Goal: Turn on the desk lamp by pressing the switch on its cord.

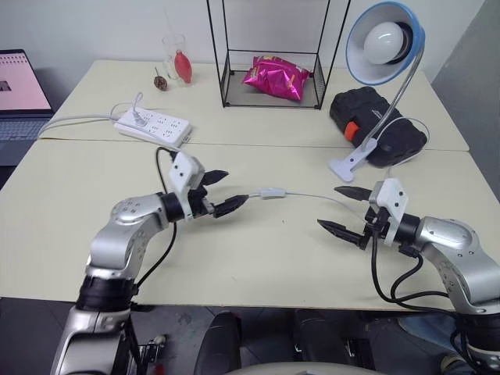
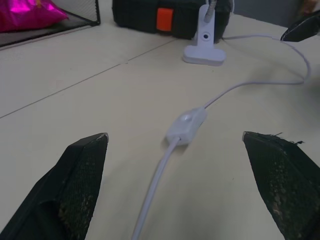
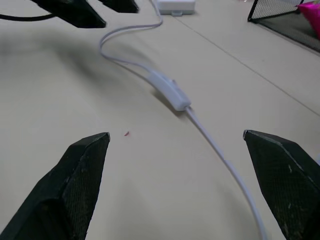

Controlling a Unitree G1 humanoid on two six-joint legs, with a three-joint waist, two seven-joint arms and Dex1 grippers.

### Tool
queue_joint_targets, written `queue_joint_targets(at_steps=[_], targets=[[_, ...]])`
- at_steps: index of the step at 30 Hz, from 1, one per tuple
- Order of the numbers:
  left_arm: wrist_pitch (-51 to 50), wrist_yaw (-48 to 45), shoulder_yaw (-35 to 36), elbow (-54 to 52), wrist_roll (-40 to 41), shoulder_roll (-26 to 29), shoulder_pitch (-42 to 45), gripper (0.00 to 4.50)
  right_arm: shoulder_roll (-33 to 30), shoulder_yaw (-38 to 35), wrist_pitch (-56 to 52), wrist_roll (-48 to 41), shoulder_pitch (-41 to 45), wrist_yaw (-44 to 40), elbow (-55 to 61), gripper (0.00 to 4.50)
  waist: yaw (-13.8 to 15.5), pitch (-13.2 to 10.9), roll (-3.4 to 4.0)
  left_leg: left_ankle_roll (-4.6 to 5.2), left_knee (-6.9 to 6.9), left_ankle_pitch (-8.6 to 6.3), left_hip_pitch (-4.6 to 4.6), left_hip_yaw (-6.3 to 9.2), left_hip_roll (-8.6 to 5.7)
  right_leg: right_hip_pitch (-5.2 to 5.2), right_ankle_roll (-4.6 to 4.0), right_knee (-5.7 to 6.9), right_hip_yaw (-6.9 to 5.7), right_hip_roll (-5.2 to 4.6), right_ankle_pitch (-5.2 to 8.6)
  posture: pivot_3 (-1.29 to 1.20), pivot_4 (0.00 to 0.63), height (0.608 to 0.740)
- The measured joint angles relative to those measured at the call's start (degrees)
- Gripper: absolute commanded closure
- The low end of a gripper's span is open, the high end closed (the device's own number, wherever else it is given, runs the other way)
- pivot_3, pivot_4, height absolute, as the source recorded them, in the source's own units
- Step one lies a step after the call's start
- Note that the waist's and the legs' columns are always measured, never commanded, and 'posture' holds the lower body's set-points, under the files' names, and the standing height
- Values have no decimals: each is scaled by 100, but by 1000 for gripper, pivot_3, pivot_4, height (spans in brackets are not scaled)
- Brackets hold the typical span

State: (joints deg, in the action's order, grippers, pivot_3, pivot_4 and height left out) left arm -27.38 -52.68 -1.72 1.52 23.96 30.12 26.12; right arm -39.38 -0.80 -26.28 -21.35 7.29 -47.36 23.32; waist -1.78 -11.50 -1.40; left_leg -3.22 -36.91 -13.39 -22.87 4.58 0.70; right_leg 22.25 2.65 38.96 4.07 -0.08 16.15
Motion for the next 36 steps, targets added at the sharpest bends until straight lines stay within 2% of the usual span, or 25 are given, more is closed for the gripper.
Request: queue_joint_targets(at_steps=[5, 14, 20, 21, 23, 25, 27, 28, 34, 36], targets=[[-8, -410, -466, 1016, -191, -171, 694, 10, -104, 1, -779, -136, -22, 245, 653, 0, -16, 0, 0, 0, 3, 0, -2, 3, 2, 4, 1, 1, 0, 4, 1, 0, 150, 740], [64, -1069, -802, 3015, -627, -620, 1762, 10, -119, -31, -1288, -278, -181, 565, 1274, 0, -4, 0, -2, 0, 1, 0, -8, 5, -3, 4, 3, -2, -3, 4, 2, 0, 150, 740], [191, -1476, -948, 3599, -865, -870, 2092, 10, -157, -134, -1455, -360, -394, 687, 1536, 0, -14, 0, -2, 0, 2, 0, -8, 5, -3, 4, 5, -2, -1, 4, 3, 0, 150, 740], [200, -1538, -981, 3690, -899, -895, 2127, 296, -170, -153, -1480, -378, -415, 709, 1553, 0, -15, 0, -2, 0, 2, 0, -8, 5, -3, 4, 5, -2, -2, 4, 3, 0, 150, 740], [274, -1631, -1028, 3870, -1020, -927, 2202, 533, -196, -239, -1563, -452, -445, 768, 1661, 0, -12, 0, -2, 0, 1, 0, -7, 7, -2, 5, 6, 0, -3, 5, 3, 0, 150, 740], [314, -1680, -1028, 3962, -1090, -932, 2235, 1078, -215, -258, -1579, -470, -454, 800, 1733, 0, -12, 0, -2, 1, 1, 0, -6, 7, -2, 4, 6, 0, -2, 6, 4, 0, 150, 740], [320, -1699, -1028, 3990, -1141, -939, 2250, 1374, -217, -257, -1607, -477, -465, 830, 1763, 0, -10, 0, -2, 0, 0, 0, -7, 6, -2, 4, 6, 0, -2, 5, 4, 0, 150, 740], [329, -1711, -1028, 4003, -1170, -944, 2251, 1724, -222, -258, -1622, -479, -476, 858, 1781, 0, -10, 0, -2, 0, 0, 0, -7, 6, -2, 4, 7, 0, -1, 5, 4, 0, 150, 740], [445, -1721, -1020, 4075, -1302, -965, 2251, 3157, -225, -258, -1631, -490, -493, 895, 1798, 0, -10, 0, -2, 0, 1, 0, -7, 7, -2, 4, 7, 0, -2, 5, 4, 0, 150, 740], [546, -1721, -1020, 4077, -1350, -965, 2247, 3406, -225, -257, -1630, -490, -493, 903, 1798, 0, -10, 0, -2, 0, 1, 0, -7, 7, -2, 4, 7, 0, -2, 5, 4, 0, 150, 740]])
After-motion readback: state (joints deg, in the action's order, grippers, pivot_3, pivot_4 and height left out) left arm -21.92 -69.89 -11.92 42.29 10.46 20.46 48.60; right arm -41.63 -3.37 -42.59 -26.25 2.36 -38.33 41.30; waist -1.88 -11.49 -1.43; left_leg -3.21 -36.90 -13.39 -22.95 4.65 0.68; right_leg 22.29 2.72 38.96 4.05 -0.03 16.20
